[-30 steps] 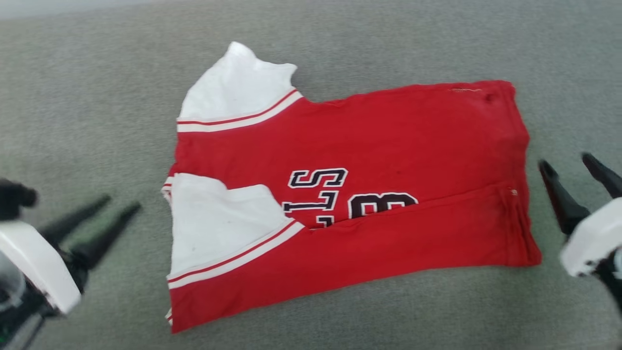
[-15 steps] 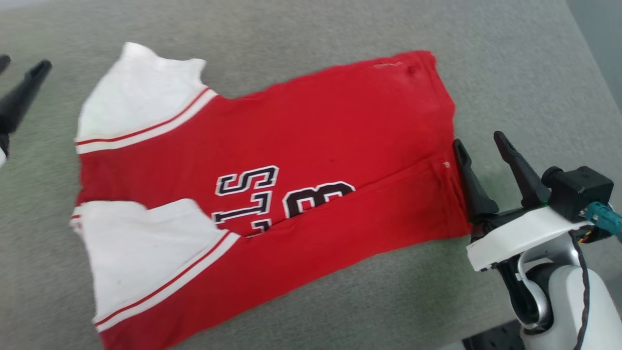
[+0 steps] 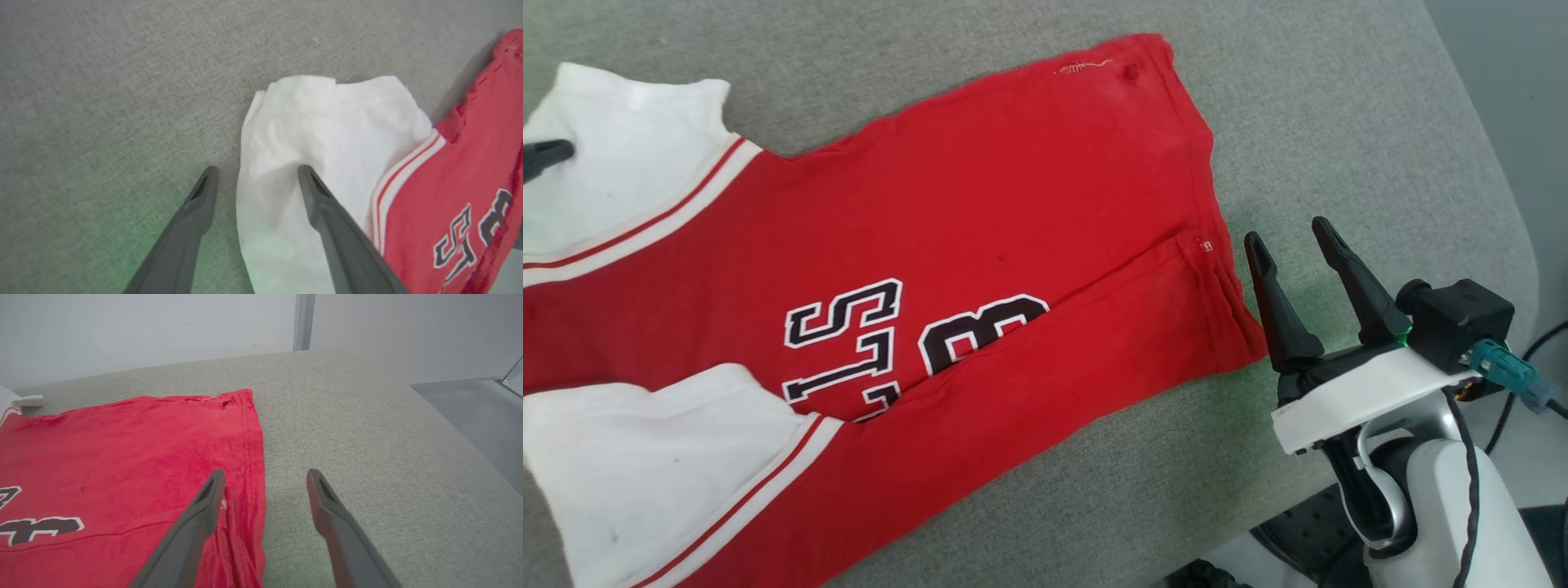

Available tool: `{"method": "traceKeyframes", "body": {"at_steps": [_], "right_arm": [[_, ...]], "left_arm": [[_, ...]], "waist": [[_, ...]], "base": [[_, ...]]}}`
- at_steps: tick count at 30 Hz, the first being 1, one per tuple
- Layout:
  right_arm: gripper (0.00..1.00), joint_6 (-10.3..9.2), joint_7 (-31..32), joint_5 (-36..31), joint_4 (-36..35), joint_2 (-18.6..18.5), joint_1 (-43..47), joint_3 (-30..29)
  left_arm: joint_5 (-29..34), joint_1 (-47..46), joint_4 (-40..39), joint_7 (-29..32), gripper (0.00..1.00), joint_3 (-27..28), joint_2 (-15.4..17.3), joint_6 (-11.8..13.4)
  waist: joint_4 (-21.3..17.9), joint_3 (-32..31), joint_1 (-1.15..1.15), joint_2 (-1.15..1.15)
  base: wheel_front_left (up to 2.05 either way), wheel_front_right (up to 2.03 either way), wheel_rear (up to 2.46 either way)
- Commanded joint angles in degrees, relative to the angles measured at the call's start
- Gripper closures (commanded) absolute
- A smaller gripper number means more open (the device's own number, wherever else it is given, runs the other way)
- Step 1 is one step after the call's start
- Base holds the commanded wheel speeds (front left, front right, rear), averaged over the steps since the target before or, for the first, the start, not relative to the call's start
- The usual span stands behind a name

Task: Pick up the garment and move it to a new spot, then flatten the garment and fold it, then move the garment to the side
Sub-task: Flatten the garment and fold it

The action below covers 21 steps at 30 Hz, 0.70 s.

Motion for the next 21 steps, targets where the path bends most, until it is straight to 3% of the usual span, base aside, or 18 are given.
{"method": "traceKeyframes", "body": {"at_steps": [1, 5, 6, 7, 8, 9, 15, 21], "right_arm": [[0.00, -0.03, -0.5, 0.3, 0.1, 0.3, -0.7, 0.3], [0.00, -0.03, -0.7, 0.5, 0.4, 0.5, -1.0, 0.7], [0.00, -0.03, -0.4, 0.5, 0.5, 0.5, -1.2, 0.7], [0.00, -0.03, -0.1, 0.6, 0.5, 0.6, -1.4, 0.6], [0.00, -0.03, 0.2, 0.5, 0.5, 0.6, -1.8, 0.6], [0.00, -0.03, 0.7, 0.5, 0.5, 0.6, -2.2, 0.6], [0.00, -0.03, 7.1, 0.3, 1.2, -1.4, -7.7, 1.1], [0.00, -0.04, 21.2, 2.7, 6.2, -6.1, -17.8, 3.9]], "left_arm": [[0.5, -0.8, 0.3, 0.3, 0.00, -0.1, 0.2, 0.1], [-0.2, -0.1, 0.3, 2.3, 0.00, -1.3, -0.5, 0.1], [-0.9, 0.1, 0.0, 2.8, 0.10, -1.4, -0.8, 0.1], [-1.4, 0.2, -0.2, 3.0, 0.55, -1.2, -1.0, 0.1], [-1.7, 0.1, -0.5, 3.2, 0.89, -1.1, -1.2, 0.1], [-2.2, 0.1, -0.6, 3.6, 1.00, -1.0, -1.3, 0.1], [-0.9, -1.1, -1.7, 1.3, 1.00, -0.3, -2.2, 0.1], [0.4, -2.4, -3.0, -1.3, 1.00, 0.3, -4.0, 0.1]], "waist": [[-0.7, 0.7, 0.00, 0.00], [-0.9, 1.4, 0.00, 0.00], [-0.9, 1.6, 0.00, 0.00], [-0.8, 1.6, 0.00, 0.00], [-0.6, 1.7, 0.00, 0.00], [-0.5, 1.7, 0.00, 0.00], [1.1, 1.9, 0.00, 0.00], [3.6, 2.4, 0.00, 0.00]], "base": [[0.00, 0.00, 0.00], [0.00, 0.00, 0.00], [0.00, 0.00, 0.00], [0.00, 0.00, 0.00], [0.00, 0.00, 0.00], [0.00, 0.00, 0.00], [0.00, 0.00, 0.00], [0.00, 0.00, 0.00]]}}
